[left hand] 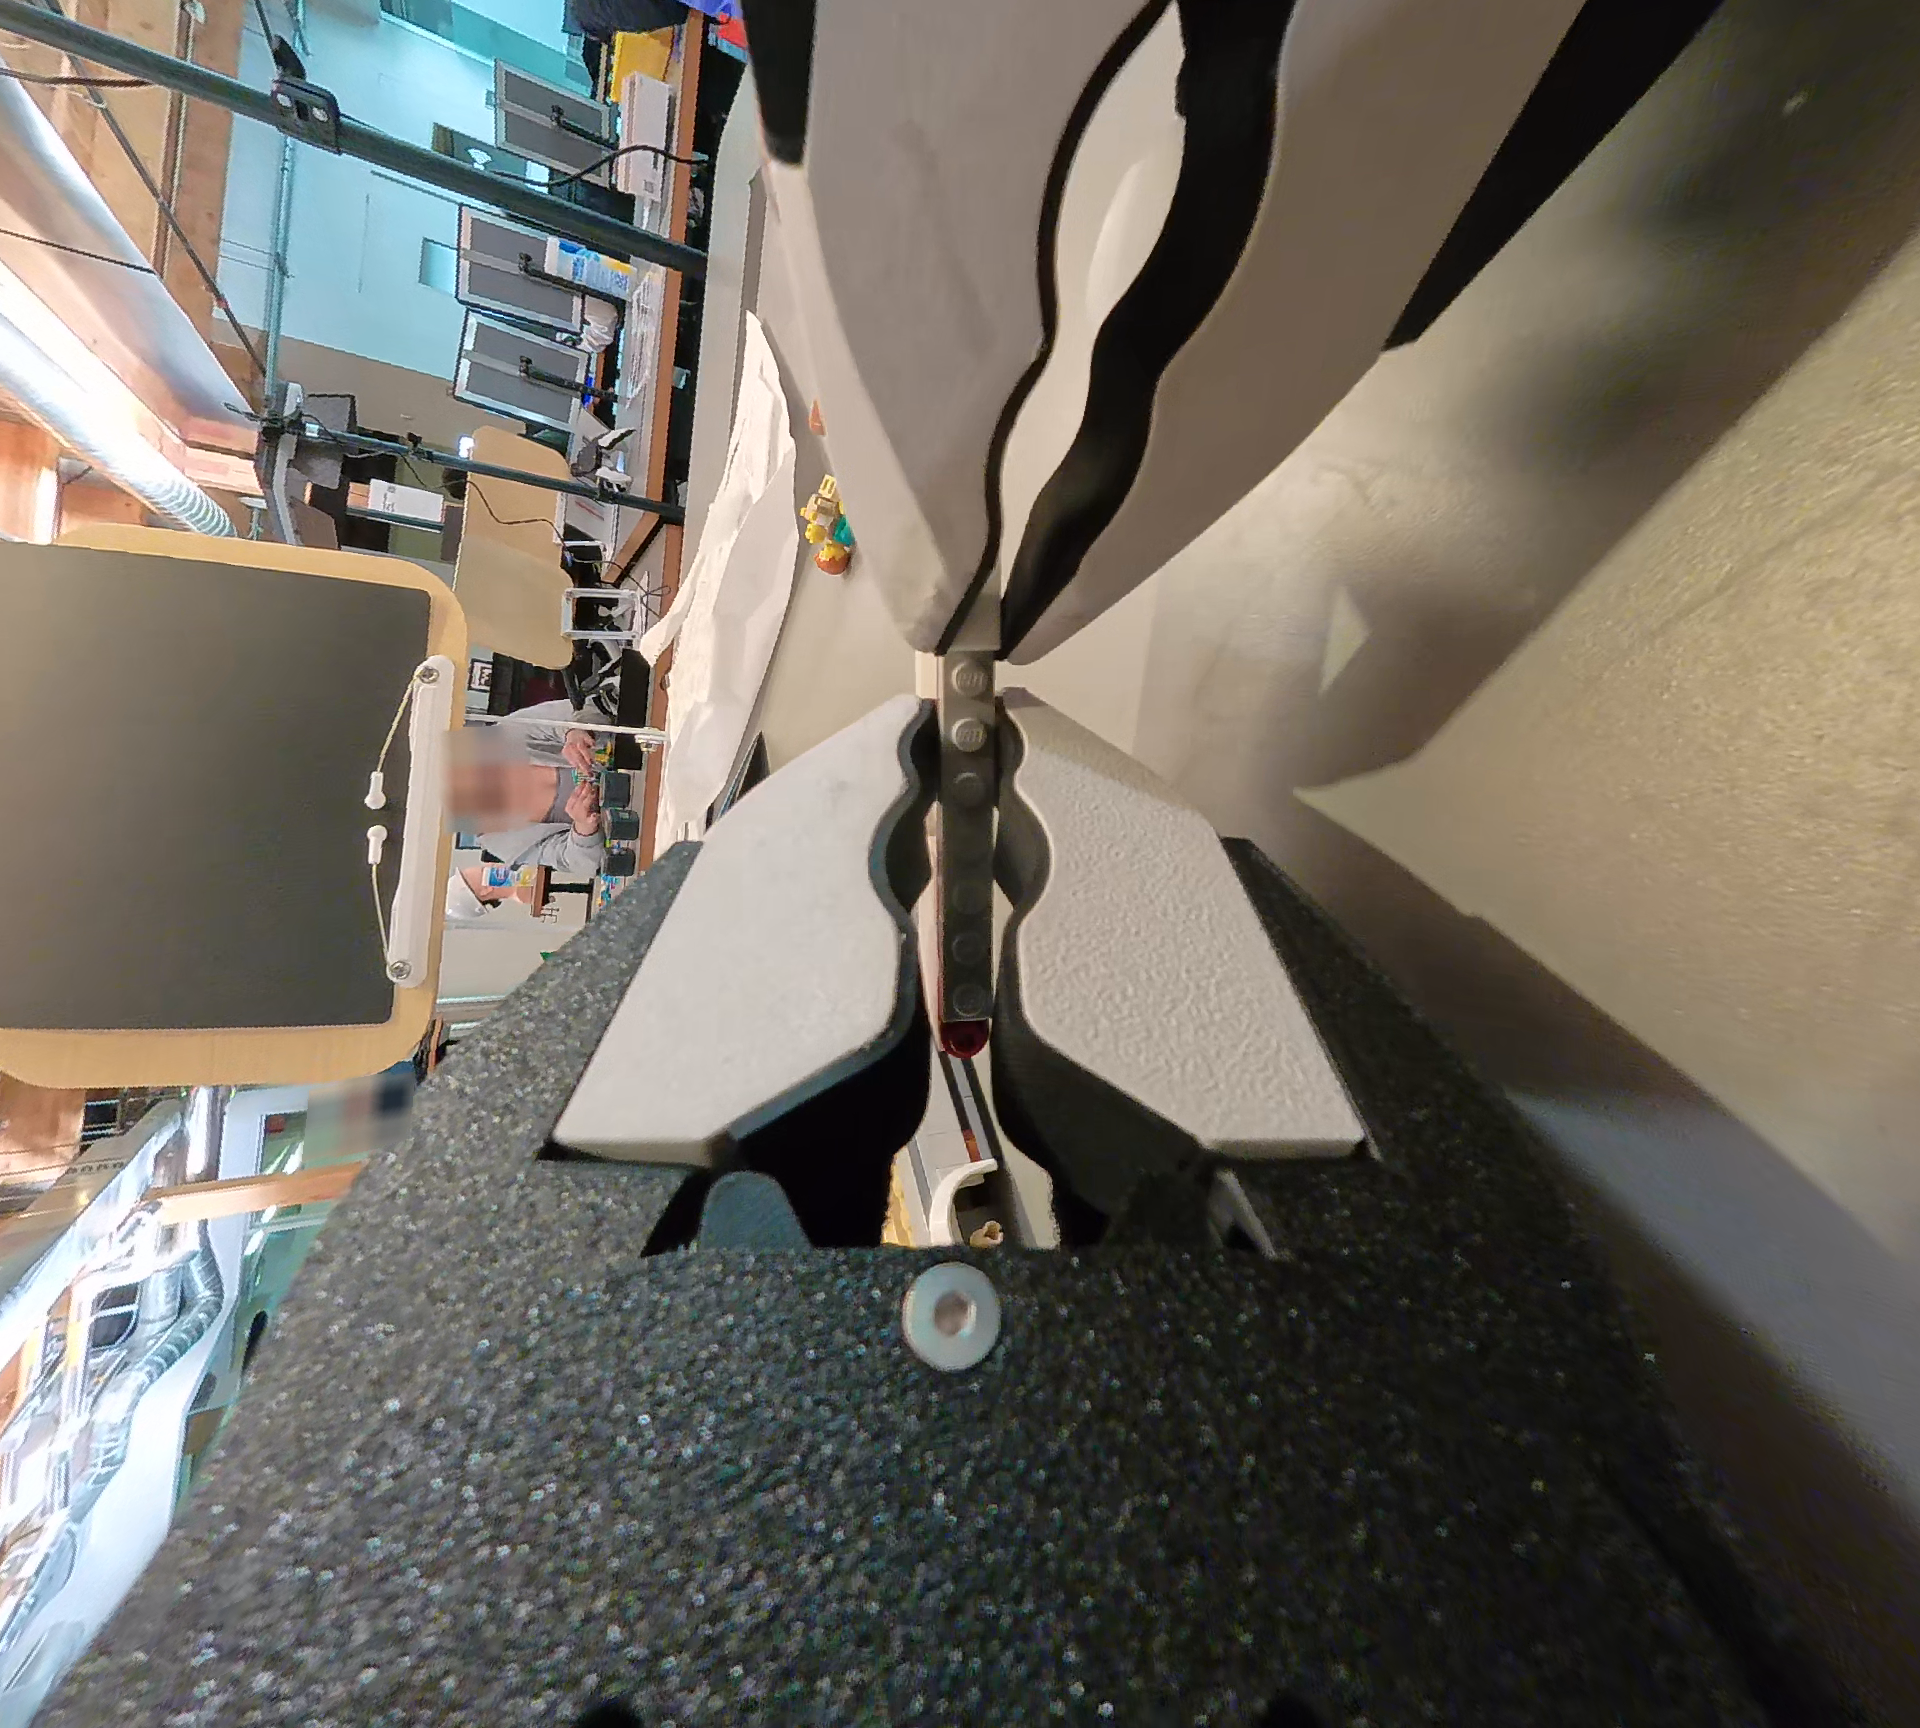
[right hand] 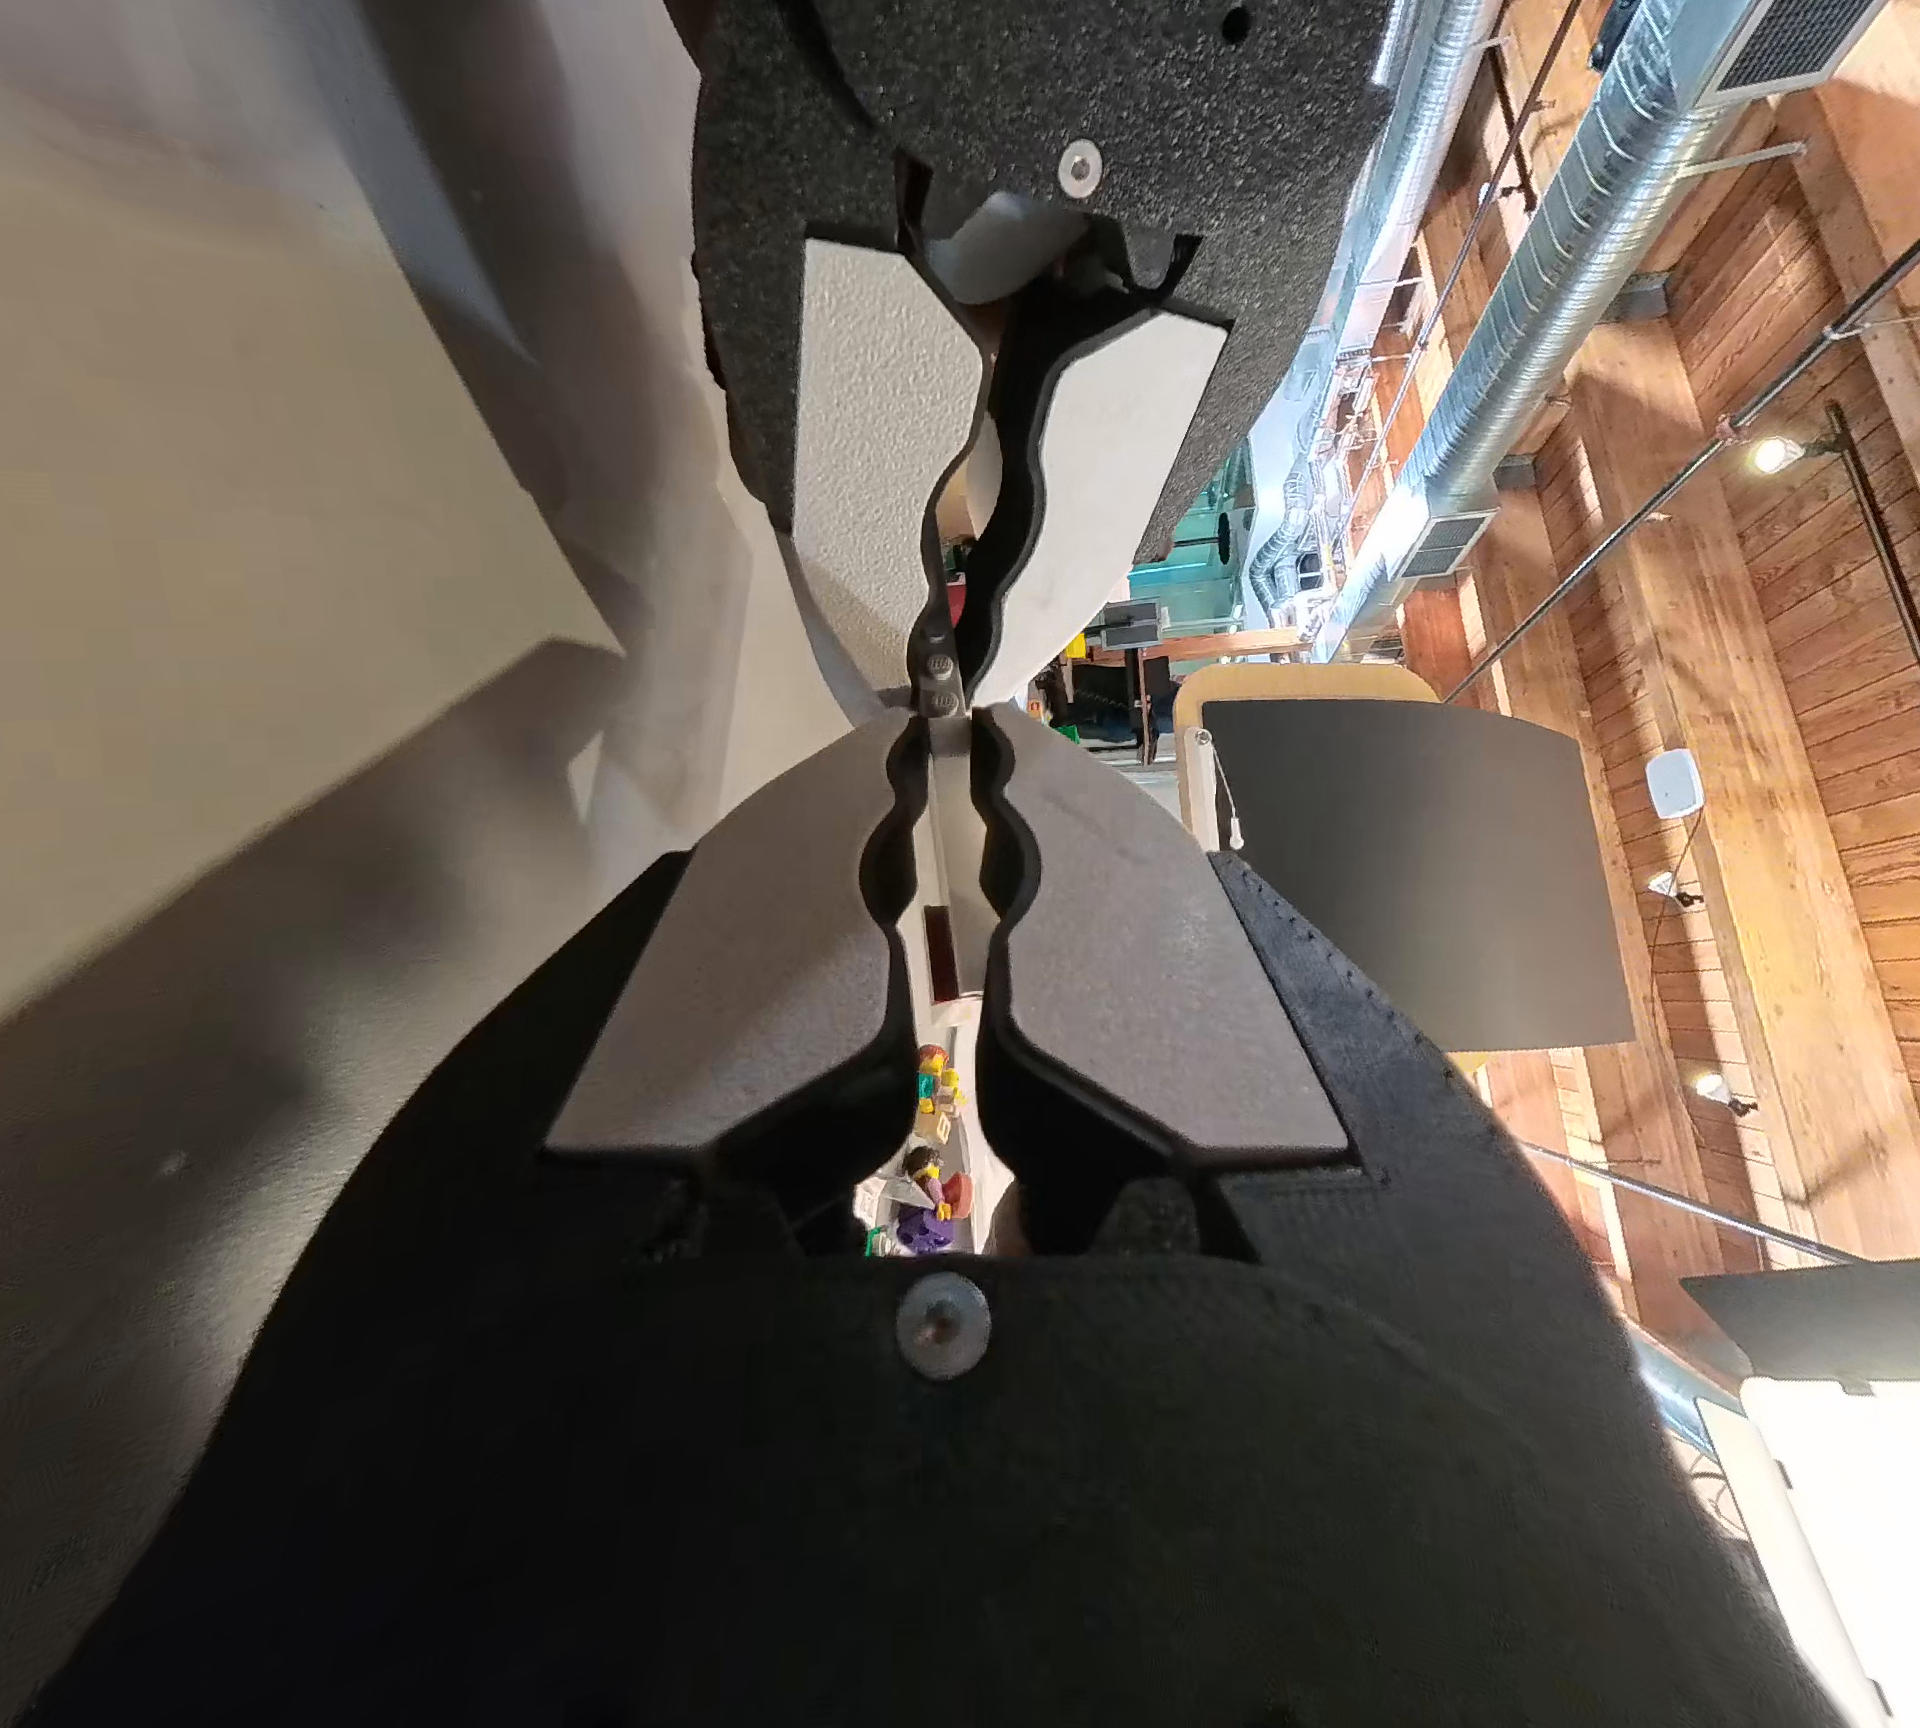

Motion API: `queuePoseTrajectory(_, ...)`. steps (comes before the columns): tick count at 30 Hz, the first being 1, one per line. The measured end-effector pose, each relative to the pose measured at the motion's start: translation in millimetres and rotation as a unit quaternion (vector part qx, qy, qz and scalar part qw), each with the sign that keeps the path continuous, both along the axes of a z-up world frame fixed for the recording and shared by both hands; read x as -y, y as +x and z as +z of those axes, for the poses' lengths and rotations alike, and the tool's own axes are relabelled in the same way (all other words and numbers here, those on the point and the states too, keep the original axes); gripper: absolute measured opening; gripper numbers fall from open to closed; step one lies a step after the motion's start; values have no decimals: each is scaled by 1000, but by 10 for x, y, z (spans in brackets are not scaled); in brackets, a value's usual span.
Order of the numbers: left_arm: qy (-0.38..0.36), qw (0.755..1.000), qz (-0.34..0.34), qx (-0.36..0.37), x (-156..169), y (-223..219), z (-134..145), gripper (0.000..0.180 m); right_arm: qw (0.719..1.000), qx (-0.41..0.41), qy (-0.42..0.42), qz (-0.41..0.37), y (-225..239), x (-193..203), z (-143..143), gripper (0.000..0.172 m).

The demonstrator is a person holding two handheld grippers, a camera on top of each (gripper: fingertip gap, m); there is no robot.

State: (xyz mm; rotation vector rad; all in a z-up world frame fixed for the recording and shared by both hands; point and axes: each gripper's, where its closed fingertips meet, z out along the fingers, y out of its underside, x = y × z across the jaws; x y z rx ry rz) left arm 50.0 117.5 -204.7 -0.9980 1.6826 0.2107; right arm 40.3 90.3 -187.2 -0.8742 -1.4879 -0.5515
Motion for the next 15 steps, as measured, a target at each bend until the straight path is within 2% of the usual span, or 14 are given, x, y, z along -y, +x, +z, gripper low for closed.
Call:
queuePoseTrajectory(3, 0, 1000, 1, 0, -1, -2, 0, 8, 1000, -1, 3, 4, -3, 11, 7, 7)
queuePoseTrajectory(5, -1, 998, 48, -34, -201, -116, -111, 8, 999, -23, 10, 40, -87, 153, 93, 8)
queuePoseTrajectory(6, -18, 998, 54, -27, -245, -150, -119, 8, 999, -24, 10, 39, -101, 153, 93, 8)
queuePoseTrajectory(8, 4, 999, 43, -6, -204, -133, -4, 8, 999, -23, 17, 35, -78, 126, 102, 8)
queuePoseTrajectory(12, -17, 999, 39, -10, -177, -97, -61, 8, 999, -27, 24, 34, -61, 111, 128, 7)
queuePoseTrajectory(15, -39, 998, 45, -10, -215, -124, -111, 8, 999, -26, 35, 5, 46, -4, 163, 7)
